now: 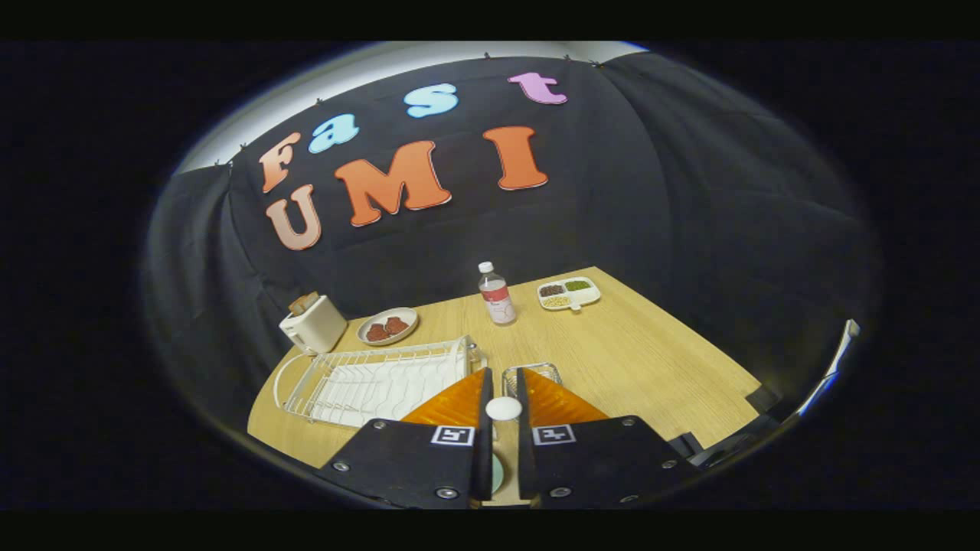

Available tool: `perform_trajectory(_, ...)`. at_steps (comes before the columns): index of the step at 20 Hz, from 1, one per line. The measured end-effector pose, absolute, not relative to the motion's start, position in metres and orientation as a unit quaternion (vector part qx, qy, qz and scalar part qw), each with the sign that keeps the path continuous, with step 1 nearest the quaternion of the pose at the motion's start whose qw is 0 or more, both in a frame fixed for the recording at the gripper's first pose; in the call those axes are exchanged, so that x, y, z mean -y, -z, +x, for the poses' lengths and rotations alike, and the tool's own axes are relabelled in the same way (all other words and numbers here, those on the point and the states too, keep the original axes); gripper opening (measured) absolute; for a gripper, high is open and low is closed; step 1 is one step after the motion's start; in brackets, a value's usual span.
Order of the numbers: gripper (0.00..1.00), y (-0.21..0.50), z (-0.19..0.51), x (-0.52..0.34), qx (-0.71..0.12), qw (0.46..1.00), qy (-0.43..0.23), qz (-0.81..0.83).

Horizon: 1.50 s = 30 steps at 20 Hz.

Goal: Take the plate from the dish rack, then take the spoon from the basket and place it into the plate.

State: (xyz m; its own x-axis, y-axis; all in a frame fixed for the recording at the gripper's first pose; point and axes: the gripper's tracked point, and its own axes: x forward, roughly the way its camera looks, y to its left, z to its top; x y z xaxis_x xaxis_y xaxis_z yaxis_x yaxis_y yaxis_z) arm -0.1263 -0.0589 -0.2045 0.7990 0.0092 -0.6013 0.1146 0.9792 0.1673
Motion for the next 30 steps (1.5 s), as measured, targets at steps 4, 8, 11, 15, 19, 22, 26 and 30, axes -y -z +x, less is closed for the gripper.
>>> perform_trajectory(4, 0.13, 0.210, -0.146, 0.034, -0.332, 0.937, -0.002, 0.109)
perform_trajectory(8, 0.13, 0.224, -0.161, 0.012, -0.351, 0.929, -0.024, 0.111)
perform_trajectory(11, 0.13, 0.242, -0.168, -0.008, -0.366, 0.922, -0.040, 0.115)
perform_trajectory(15, 0.13, 0.259, -0.172, -0.033, -0.378, 0.916, -0.068, 0.116)
perform_trajectory(19, 0.13, 0.274, -0.170, -0.052, -0.386, 0.910, -0.090, 0.118)
perform_trajectory(22, 0.13, 0.291, -0.169, -0.063, -0.396, 0.906, -0.097, 0.115)
perform_trajectory(26, 0.13, 0.304, -0.184, -0.071, -0.416, 0.895, -0.113, 0.114)
perform_trajectory(30, 0.15, 0.321, -0.197, -0.066, -0.440, 0.881, -0.106, 0.140)
